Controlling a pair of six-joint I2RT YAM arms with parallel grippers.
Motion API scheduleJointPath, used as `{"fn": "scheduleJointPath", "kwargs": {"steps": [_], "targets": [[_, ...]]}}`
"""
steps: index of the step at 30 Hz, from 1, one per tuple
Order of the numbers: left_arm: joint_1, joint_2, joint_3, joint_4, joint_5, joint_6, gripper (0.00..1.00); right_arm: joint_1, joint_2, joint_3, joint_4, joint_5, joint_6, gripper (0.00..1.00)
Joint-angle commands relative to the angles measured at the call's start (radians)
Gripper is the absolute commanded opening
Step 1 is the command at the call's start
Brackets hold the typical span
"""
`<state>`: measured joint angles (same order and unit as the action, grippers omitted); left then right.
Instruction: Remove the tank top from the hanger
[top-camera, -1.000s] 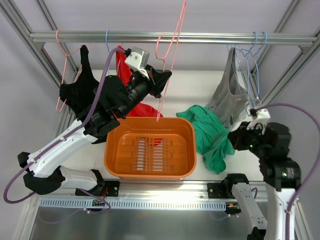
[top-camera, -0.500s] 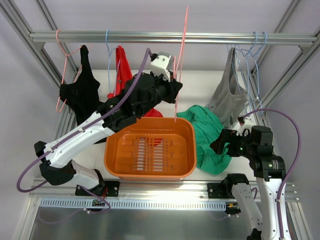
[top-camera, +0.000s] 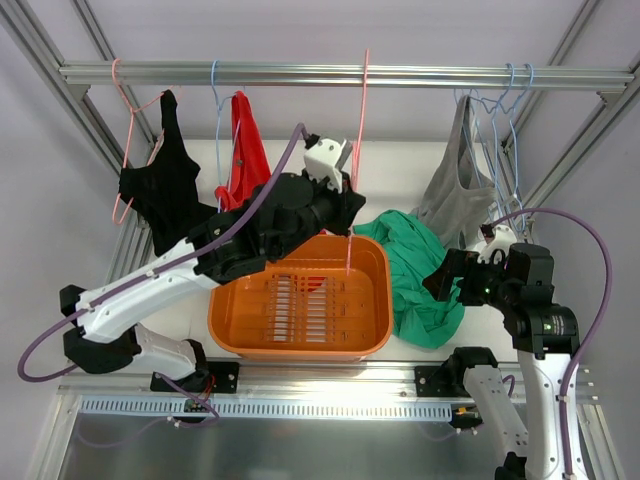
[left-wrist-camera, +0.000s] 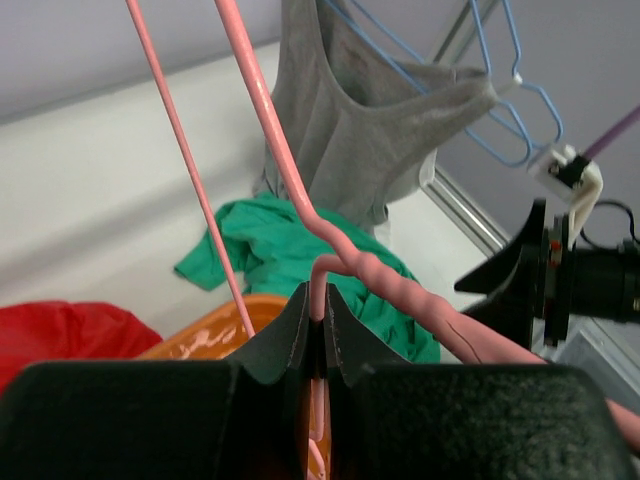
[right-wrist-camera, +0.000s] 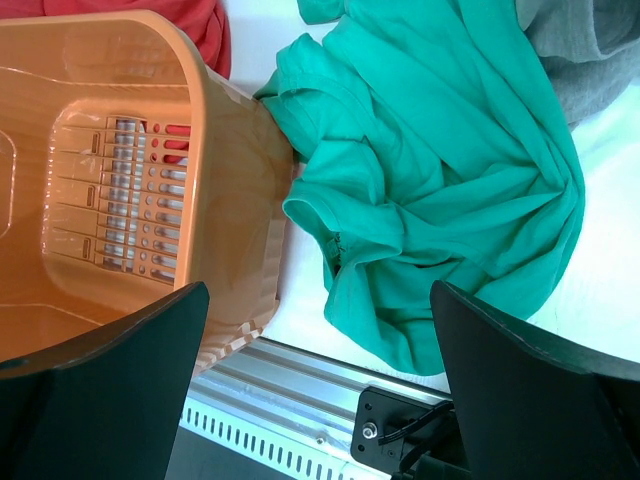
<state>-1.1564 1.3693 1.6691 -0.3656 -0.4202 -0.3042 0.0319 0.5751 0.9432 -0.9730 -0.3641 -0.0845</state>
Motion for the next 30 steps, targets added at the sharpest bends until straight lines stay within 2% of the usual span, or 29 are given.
{"fn": "scheduleJointPath", "kwargs": {"steps": [1,8,14,19,23,30], "targets": [[-0.017,-0.102,-0.069,-0.067,-0.017,-0.068,0.0,0.005,-0.004,0.029,0.019,0.005,-0.015,1.0],[-0.017,-0.139,-0.152,-0.148,0.067,-0.168,0.0,0.006,0.003,0.035,0.022,-0.013,-0.014,0.99],[-0.016,-0.026,-0.019,-0.239,0.149,-0.159,0.0,0.006,-0.006,0.042,0.023,-0.021,-0.008,0.99],[0.0,0.051,0.089,-0.292,0.159,-0.147,0.0,0.007,-0.011,0.037,0.028,-0.032,-0.011,0.99],[0.102,0.126,0.222,-0.308,0.245,-0.113,0.0,0.007,-0.006,0.039,0.045,-0.052,-0.004,1.0],[0.227,0.281,0.449,-0.357,0.313,-0.076,0.0,0.006,-0.008,0.046,0.053,-0.065,-0.006,0.99]]}}
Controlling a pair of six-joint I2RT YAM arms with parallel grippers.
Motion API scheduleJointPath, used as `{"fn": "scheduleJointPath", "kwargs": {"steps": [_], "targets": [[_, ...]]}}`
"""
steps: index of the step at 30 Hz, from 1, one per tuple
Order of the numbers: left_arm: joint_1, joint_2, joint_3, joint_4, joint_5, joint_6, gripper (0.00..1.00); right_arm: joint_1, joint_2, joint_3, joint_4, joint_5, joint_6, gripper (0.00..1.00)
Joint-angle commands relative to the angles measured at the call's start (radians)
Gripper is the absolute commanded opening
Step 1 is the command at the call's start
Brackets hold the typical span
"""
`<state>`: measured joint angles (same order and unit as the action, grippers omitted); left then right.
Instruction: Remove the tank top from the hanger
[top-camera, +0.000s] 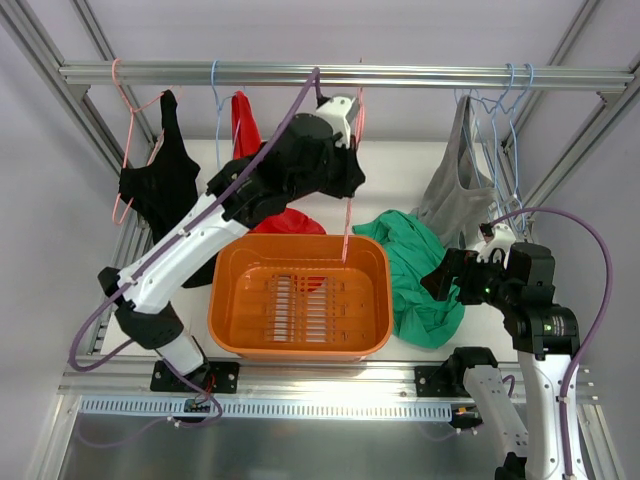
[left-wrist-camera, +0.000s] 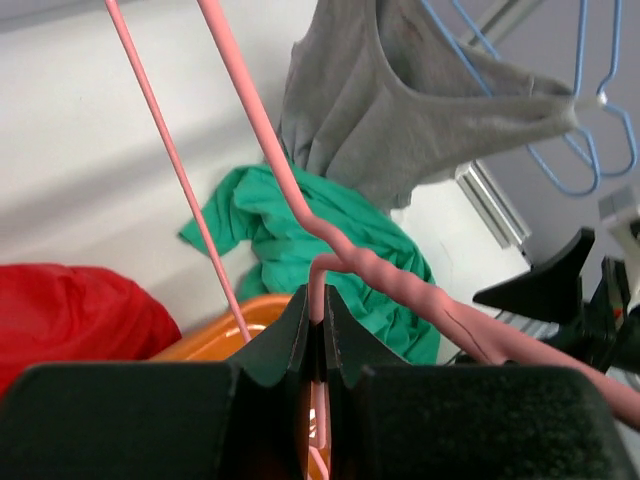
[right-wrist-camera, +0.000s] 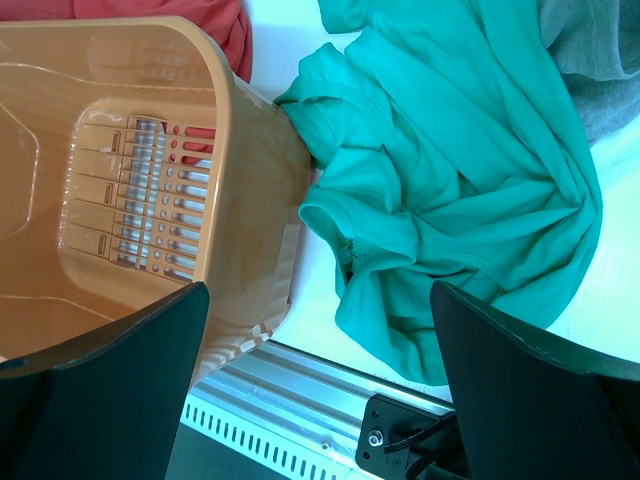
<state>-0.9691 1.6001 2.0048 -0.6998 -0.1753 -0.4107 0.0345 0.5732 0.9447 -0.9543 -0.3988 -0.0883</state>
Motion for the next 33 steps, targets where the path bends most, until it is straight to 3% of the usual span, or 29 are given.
{"fn": "scheduleJointPath", "kwargs": {"steps": [1,5,9,17,20,33], "targets": [[0.053,0.07,0.144,-0.03,0.083,0.032,0.0,0.004,-0.006,0.046,0.035,-0.034,-0.002,0.99],[0.105,0.161,0.317,-0.084,0.174,0.018,0.0,0.005,-0.009,0.045,0.037,-0.044,-0.002,1.0],[0.142,0.213,0.373,-0.09,0.223,-0.005,0.0,0.004,-0.022,0.037,0.045,-0.06,0.005,1.0],[0.19,0.302,0.527,-0.086,0.183,0.032,0.0,0.004,-0.032,0.013,0.075,-0.1,0.019,0.99],[0.204,0.314,0.546,-0.083,0.128,0.038,0.0,0.004,-0.035,0.006,0.083,-0.109,0.021,1.0],[0.222,0.356,0.542,-0.066,0.117,0.05,0.0,0.004,-0.053,-0.02,0.098,-0.132,0.03,0.99]]}}
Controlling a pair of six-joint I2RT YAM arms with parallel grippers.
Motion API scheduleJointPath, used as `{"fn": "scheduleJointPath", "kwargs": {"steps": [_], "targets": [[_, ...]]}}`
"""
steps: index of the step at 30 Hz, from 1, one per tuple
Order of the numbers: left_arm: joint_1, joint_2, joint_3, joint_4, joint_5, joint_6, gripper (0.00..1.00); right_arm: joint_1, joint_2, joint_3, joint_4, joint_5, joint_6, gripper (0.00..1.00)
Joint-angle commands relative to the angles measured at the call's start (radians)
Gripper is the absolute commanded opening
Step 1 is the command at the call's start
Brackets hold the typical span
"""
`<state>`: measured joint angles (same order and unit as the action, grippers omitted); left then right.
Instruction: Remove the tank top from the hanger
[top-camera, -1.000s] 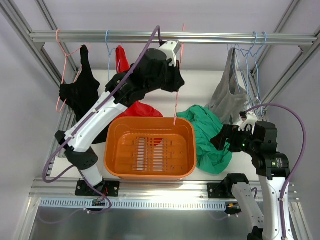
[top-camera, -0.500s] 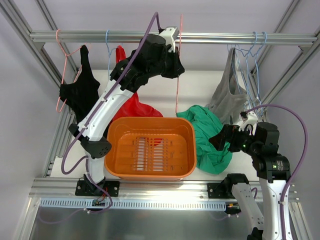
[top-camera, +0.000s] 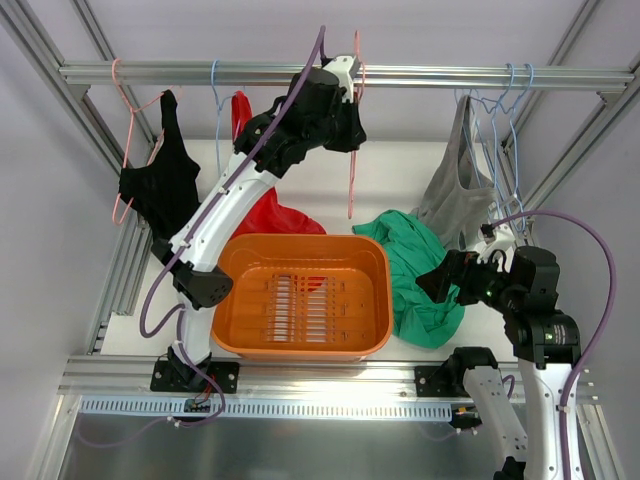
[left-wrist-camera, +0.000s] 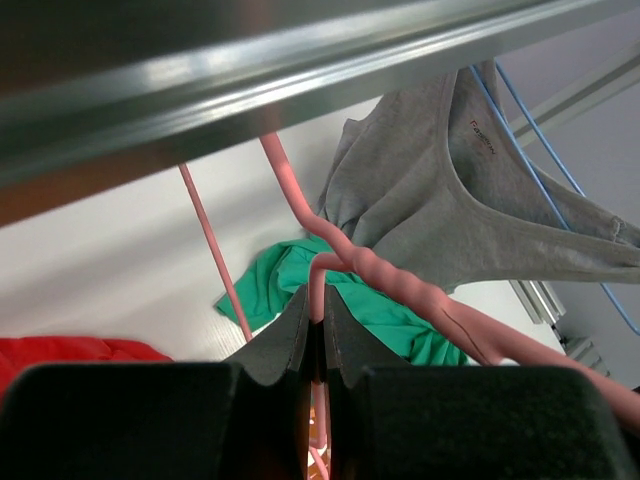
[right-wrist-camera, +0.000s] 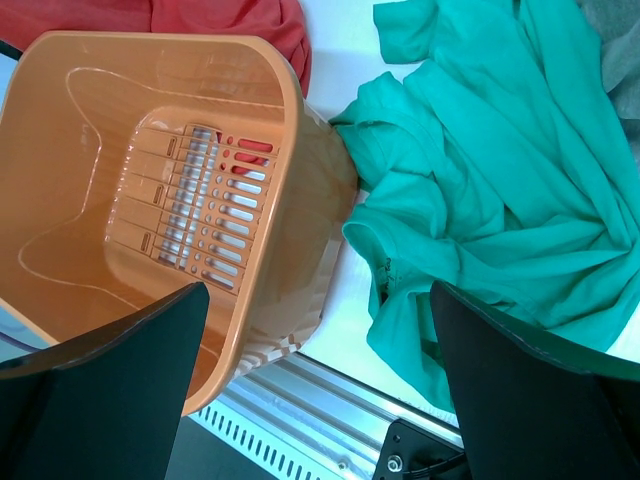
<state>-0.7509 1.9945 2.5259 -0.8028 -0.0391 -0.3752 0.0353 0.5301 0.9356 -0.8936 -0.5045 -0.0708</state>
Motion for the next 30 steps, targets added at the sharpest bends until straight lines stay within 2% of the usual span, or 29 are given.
{"fn": "scheduleJointPath", "kwargs": {"steps": [1,9,19,30], "targets": [[0.004,-0.048,0.01,0.039,-0.024,0.01,0.0,0.003,-0.012,-0.011,0.038,-0.026,0.011,1.0],[0.012,-0.073,0.004,0.037,-0.028,0.018,0.0,0.003,-0.015,-0.009,0.041,-0.043,0.017,0.99],[0.084,-0.028,-0.027,0.034,0.151,-0.013,0.0,0.003,-0.036,-0.026,0.045,-0.062,0.02,0.99],[0.122,0.006,-0.044,0.005,0.205,-0.028,0.0,0.005,-0.061,-0.069,0.094,-0.109,0.052,0.99]]}}
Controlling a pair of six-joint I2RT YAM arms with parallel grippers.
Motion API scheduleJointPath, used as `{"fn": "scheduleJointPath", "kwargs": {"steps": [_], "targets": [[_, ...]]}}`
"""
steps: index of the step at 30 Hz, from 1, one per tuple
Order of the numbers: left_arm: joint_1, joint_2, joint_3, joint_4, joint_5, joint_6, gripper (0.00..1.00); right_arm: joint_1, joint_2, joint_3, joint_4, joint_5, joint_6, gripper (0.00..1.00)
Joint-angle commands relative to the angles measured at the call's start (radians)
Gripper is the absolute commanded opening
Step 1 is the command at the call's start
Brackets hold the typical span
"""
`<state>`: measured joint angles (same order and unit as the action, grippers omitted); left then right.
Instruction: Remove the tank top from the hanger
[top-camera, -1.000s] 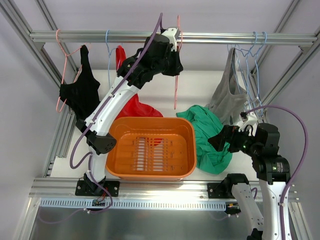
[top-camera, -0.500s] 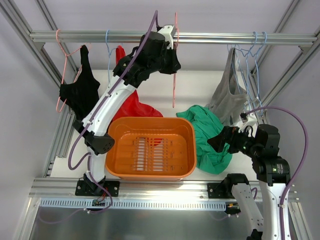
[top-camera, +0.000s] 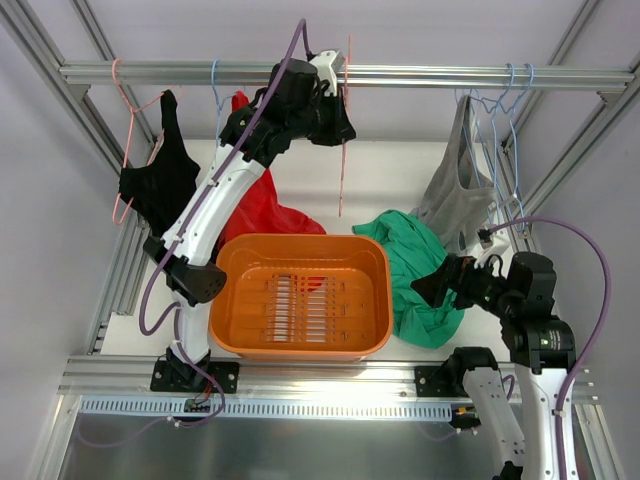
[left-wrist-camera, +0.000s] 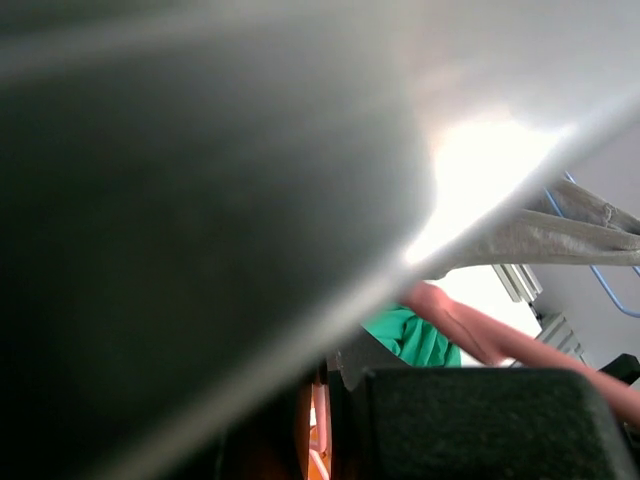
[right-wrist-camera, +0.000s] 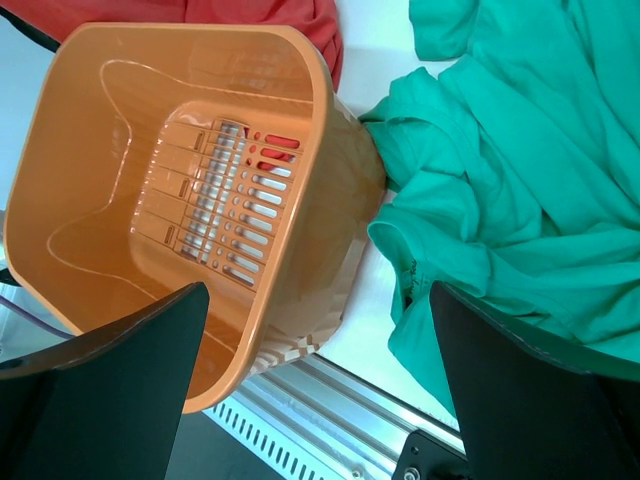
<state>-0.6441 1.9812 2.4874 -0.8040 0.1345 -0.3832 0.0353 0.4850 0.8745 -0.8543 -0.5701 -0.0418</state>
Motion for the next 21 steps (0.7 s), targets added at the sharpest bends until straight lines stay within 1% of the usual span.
{"fn": "scheduleJointPath", "kwargs": {"steps": [1,6,9,13,16,21], "targets": [[0.015,0.022,-0.005,-0.006,0.022,-0.02,0.0,0.003,-0.02,-0.011,0.058,-0.047,0.026,1.0],[0.014,-0.007,-0.054,-0.029,-0.012,-0.022,0.0,0.005,-0.028,-0.031,0.075,-0.062,0.033,0.99],[0.004,-0.056,-0.11,-0.034,-0.052,-0.013,0.0,0.003,-0.031,-0.037,0.083,-0.068,0.034,1.0],[-0.002,-0.117,-0.136,-0.043,-0.079,0.001,0.0,0.005,-0.033,-0.034,0.083,-0.076,0.037,1.0],[-0.002,-0.124,-0.148,-0.054,-0.056,0.003,0.0,0.003,-0.042,-0.034,0.083,-0.077,0.039,1.0],[-0.002,-0.102,-0.171,-0.069,0.031,0.001,0.0,0.003,-0.051,-0.034,0.083,-0.083,0.039,0.99]]}}
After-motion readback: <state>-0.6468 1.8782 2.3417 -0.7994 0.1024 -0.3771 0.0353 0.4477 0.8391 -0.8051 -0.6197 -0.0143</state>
